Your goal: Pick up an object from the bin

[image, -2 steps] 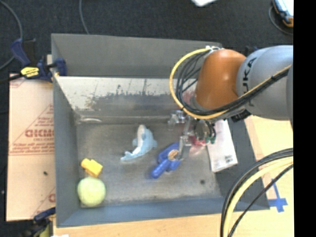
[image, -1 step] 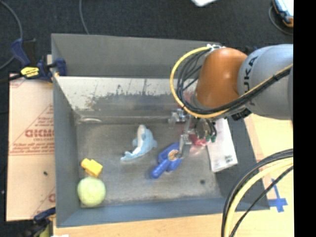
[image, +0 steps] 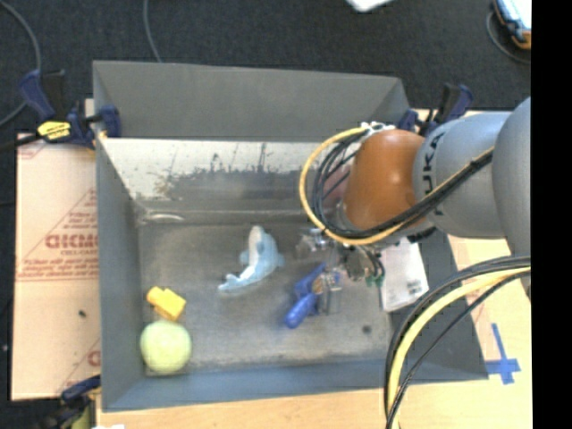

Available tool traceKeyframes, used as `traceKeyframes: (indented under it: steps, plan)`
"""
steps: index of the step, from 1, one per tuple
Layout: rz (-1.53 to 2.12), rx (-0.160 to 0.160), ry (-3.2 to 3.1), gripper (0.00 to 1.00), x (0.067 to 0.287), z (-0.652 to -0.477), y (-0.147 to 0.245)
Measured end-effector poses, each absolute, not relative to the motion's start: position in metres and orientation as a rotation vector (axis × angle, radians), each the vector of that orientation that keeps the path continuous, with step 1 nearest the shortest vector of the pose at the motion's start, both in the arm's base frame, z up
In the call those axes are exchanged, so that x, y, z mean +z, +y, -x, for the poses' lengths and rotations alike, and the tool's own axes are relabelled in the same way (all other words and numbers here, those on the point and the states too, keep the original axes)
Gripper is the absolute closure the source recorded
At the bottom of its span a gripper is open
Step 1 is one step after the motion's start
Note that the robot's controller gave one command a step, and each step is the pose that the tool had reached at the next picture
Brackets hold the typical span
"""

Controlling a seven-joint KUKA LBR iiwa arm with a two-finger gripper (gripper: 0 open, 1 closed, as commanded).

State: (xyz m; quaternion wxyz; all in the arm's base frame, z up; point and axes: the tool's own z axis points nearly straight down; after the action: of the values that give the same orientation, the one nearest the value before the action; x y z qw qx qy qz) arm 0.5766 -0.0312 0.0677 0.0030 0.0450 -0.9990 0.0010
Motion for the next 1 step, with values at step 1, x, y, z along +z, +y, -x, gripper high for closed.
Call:
traceKeyframes:
  steps: [1]
  plan:
    - [0.016, 0.002, -3.155, 1.00, 0.0716, -0.5953, -0.0307]
